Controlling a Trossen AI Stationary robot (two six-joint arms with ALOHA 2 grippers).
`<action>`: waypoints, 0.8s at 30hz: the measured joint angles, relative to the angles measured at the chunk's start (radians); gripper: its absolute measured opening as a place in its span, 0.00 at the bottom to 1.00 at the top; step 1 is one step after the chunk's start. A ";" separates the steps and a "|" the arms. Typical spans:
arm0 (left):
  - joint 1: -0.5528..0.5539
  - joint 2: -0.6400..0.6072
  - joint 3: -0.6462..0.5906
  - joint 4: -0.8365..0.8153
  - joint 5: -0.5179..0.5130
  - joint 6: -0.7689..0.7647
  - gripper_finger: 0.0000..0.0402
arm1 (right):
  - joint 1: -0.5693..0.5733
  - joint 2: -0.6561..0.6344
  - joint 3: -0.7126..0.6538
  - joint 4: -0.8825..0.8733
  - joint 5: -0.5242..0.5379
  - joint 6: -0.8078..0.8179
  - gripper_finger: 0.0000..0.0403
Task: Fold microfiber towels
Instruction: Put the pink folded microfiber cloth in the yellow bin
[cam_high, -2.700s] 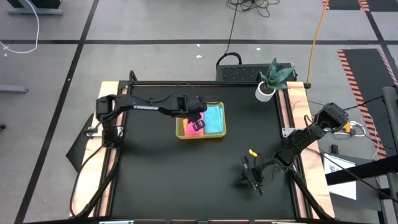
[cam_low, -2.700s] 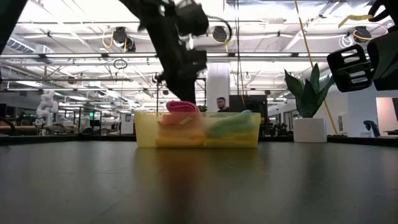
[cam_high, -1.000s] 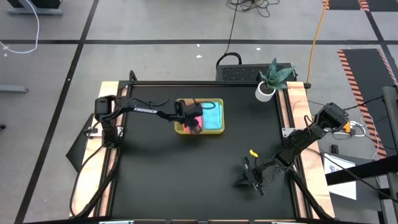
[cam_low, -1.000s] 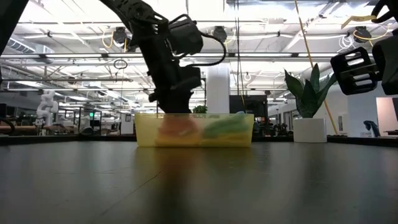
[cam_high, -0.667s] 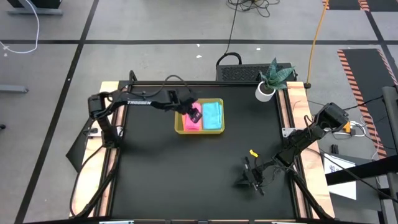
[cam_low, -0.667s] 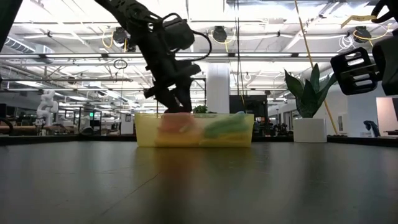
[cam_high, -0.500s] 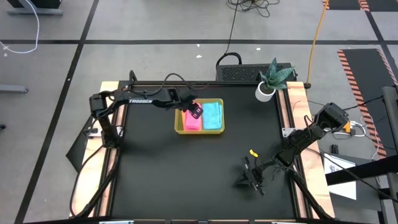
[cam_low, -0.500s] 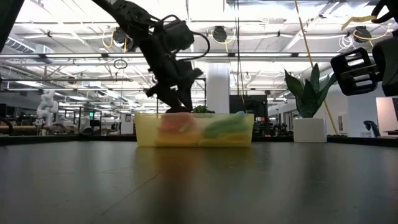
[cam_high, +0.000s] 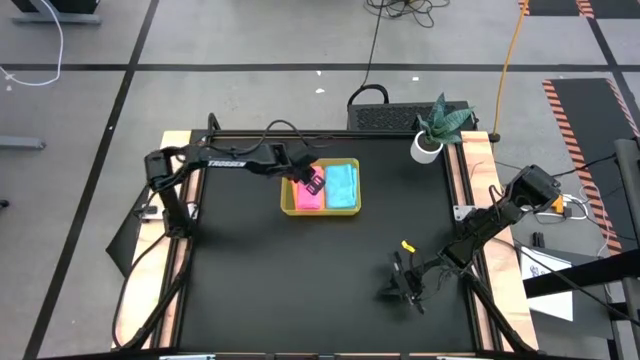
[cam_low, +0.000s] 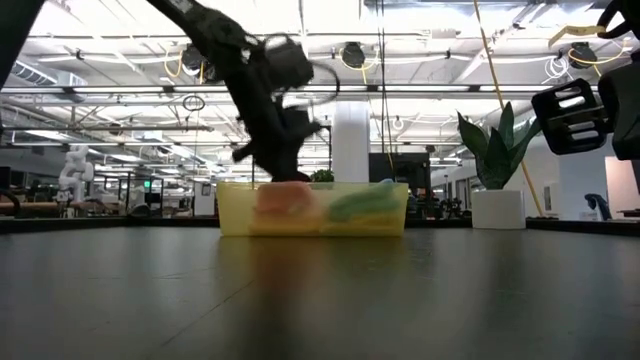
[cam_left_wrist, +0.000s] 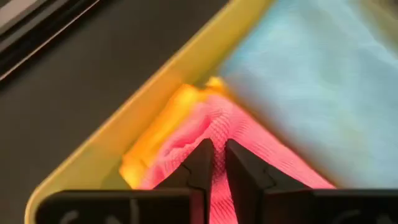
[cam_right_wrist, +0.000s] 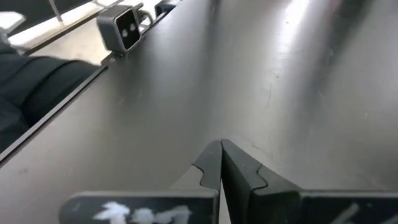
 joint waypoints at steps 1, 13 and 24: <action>-0.007 -0.024 0.000 -0.013 0.008 0.003 0.10 | 0.001 -0.002 0.000 0.003 0.011 0.006 0.00; -0.306 -0.233 0.000 -0.114 -0.257 0.014 0.01 | 0.009 -0.478 -0.093 -0.159 0.017 -0.017 0.00; -0.518 -0.249 -0.129 0.026 -0.486 -0.030 0.06 | -0.237 -0.976 -0.214 -0.382 -0.168 -0.060 0.00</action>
